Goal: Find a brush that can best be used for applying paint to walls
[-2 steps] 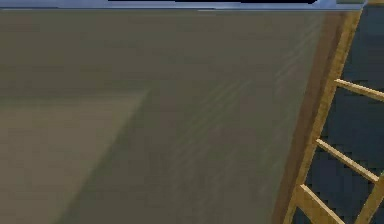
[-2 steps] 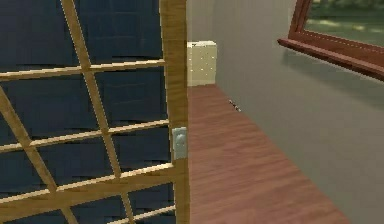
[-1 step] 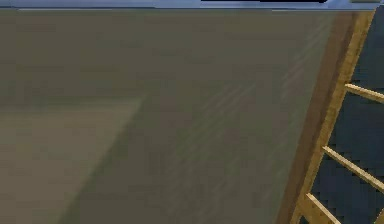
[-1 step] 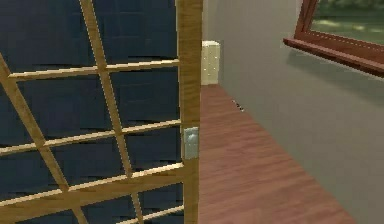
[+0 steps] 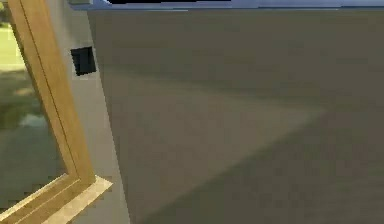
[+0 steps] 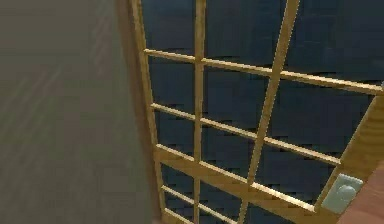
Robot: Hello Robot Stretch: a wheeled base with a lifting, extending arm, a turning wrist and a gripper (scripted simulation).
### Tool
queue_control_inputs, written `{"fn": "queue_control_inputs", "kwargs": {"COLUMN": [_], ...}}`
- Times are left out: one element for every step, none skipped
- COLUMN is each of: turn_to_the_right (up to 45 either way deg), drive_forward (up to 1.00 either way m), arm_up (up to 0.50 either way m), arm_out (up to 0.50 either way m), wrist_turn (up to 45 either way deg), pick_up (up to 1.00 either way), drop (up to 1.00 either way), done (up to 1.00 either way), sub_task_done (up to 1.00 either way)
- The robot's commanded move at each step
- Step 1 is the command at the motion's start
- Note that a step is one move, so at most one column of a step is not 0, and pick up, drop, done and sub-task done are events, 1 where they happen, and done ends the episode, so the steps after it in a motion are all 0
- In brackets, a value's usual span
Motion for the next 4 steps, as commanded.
{"fn": "queue_control_inputs", "kwargs": {"turn_to_the_right": [-42.0,0.0,-45.0,-45.0], "drive_forward": [0.00,0.30,0.00,0.00], "arm_up": [0.00,0.00,0.00,0.00], "arm_out": [0.00,0.00,0.00,0.00], "wrist_turn": [0.0,0.0,0.0,0.0], "pick_up": [0.00,0.00,0.00,0.00], "drop": [0.00,0.00,0.00,0.00], "done": [0.00,0.00,0.00,0.00], "sub_task_done": [0.00,0.00,0.00,0.00]}}
